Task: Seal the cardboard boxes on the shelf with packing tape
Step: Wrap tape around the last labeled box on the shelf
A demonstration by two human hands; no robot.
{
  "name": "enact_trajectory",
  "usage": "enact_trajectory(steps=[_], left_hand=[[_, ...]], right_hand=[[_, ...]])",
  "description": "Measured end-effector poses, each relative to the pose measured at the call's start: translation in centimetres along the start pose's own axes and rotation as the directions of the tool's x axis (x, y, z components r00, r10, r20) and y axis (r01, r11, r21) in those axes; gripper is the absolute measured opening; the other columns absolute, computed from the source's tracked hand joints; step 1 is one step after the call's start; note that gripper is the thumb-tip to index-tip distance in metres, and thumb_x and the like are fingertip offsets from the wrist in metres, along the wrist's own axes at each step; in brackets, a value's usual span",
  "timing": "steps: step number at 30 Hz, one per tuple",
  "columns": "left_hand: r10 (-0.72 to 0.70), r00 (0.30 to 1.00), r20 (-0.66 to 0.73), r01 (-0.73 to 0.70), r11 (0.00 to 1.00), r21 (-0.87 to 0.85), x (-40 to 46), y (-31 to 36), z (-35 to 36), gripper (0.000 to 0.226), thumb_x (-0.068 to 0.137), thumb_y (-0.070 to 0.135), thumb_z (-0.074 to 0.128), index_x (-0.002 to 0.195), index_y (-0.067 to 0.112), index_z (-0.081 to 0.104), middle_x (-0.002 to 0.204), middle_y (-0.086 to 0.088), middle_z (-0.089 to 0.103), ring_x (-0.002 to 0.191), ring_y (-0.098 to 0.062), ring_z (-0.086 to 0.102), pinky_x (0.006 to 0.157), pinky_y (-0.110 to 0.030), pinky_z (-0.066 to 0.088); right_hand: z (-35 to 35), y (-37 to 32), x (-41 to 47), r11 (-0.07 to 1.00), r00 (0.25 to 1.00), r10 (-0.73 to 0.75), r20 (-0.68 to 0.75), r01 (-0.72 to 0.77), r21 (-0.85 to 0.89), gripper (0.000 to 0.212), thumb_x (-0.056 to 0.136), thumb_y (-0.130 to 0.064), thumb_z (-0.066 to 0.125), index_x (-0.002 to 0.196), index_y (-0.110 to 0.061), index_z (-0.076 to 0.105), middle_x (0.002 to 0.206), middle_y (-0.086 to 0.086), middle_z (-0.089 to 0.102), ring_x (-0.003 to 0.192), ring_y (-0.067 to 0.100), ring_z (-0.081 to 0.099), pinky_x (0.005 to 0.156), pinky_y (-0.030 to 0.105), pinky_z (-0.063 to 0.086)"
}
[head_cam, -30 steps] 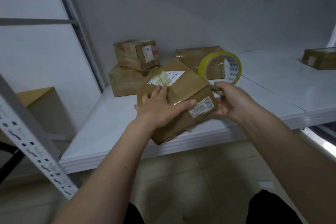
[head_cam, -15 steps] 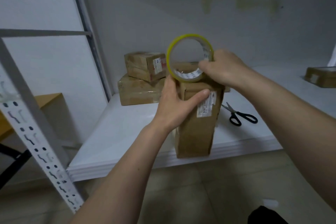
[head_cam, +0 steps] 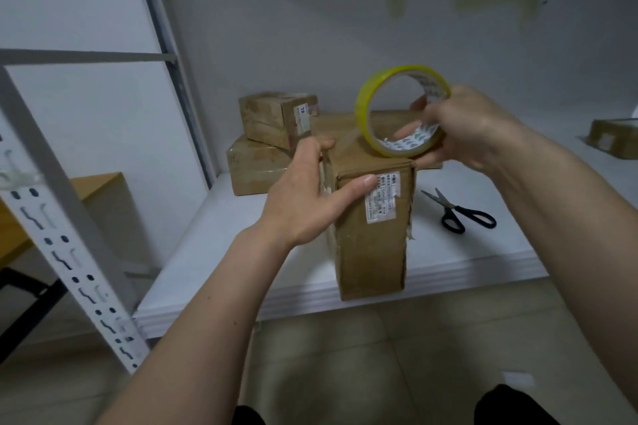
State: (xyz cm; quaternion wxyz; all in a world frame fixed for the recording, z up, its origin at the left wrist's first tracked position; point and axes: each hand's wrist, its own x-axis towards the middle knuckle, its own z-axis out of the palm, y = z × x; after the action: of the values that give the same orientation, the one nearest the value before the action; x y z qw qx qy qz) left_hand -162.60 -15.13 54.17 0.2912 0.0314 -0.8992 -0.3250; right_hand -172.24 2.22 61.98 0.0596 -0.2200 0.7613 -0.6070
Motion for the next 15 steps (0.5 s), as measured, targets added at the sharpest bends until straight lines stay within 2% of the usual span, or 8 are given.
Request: enact_trajectory(steps=[4,7,9,11,13,15], left_hand=[[0.019,1.000,-0.007,-0.019,1.000,0.020,-0.2,0.1,0.0,0.091,0.064,0.084,0.051,0.134,0.027,0.037,0.133,0.010,0.048,0.120,-0.011,0.052,0.100,-0.043,0.047],[0.024,1.000,0.009,-0.025,0.998,0.054,-0.4,0.4,-0.1,0.095,0.064,0.084,0.045,0.142,0.030,0.036,0.133,0.012,0.039,0.119,-0.009,0.049,0.101,-0.038,0.045],[0.004,0.999,0.044,-0.008,0.995,0.095,-0.2,1.0,-0.4,0.099,0.062,0.087,0.043,0.144,0.032,0.036,0.132,0.012,0.036,0.120,-0.010,0.048,0.102,-0.036,0.044],[0.004,0.998,0.056,-0.015,0.982,0.186,0.4,1.6,-0.8,0.097,0.059,0.089,0.042,0.135,0.029,0.045,0.125,0.012,0.041,0.119,-0.012,0.046,0.101,-0.034,0.042],[0.033,0.998,0.057,-0.046,0.968,0.248,1.1,2.1,-1.0,0.091,0.059,0.088,0.046,0.123,0.023,0.053,0.119,0.010,0.048,0.115,-0.012,0.048,0.100,-0.033,0.042],[-0.012,0.995,0.099,-0.004,0.987,0.158,1.4,2.4,-0.9,0.084,0.065,0.080,0.060,0.125,0.022,0.050,0.121,0.008,0.051,0.113,-0.012,0.052,0.099,-0.036,0.046]], right_hand=[[0.3,0.7,0.0,0.994,0.999,0.019,-0.040,-0.014,0.107,0.021,0.094,0.000,0.040,0.115,-0.003,0.044,0.086,0.016,0.068,0.065,0.024,0.069,0.045,0.032,0.056],[1.2,2.0,0.2,0.990,0.997,0.038,-0.061,-0.030,0.138,0.016,0.090,-0.005,0.055,0.106,-0.001,0.057,0.085,0.014,0.068,0.054,0.016,0.067,0.045,0.028,0.054],[1.7,2.8,0.2,0.989,0.997,0.071,-0.028,-0.067,0.131,0.021,0.087,-0.014,0.063,0.105,-0.002,0.061,0.086,0.013,0.069,0.058,0.018,0.067,0.053,0.030,0.057],[1.7,2.9,0.3,0.991,0.997,0.081,-0.017,-0.078,0.113,0.017,0.090,-0.015,0.061,0.102,-0.003,0.063,0.085,0.013,0.071,0.061,0.020,0.067,0.057,0.034,0.059],[1.4,2.4,0.6,0.994,0.997,0.068,-0.027,-0.065,0.082,0.011,0.092,-0.009,0.055,0.097,-0.002,0.062,0.083,0.014,0.070,0.057,0.020,0.067,0.053,0.034,0.058],[0.7,1.8,0.9,0.996,0.997,0.063,-0.037,-0.061,0.064,0.011,0.092,-0.004,0.053,0.098,0.000,0.061,0.086,0.017,0.069,0.062,0.023,0.068,0.057,0.038,0.059]])
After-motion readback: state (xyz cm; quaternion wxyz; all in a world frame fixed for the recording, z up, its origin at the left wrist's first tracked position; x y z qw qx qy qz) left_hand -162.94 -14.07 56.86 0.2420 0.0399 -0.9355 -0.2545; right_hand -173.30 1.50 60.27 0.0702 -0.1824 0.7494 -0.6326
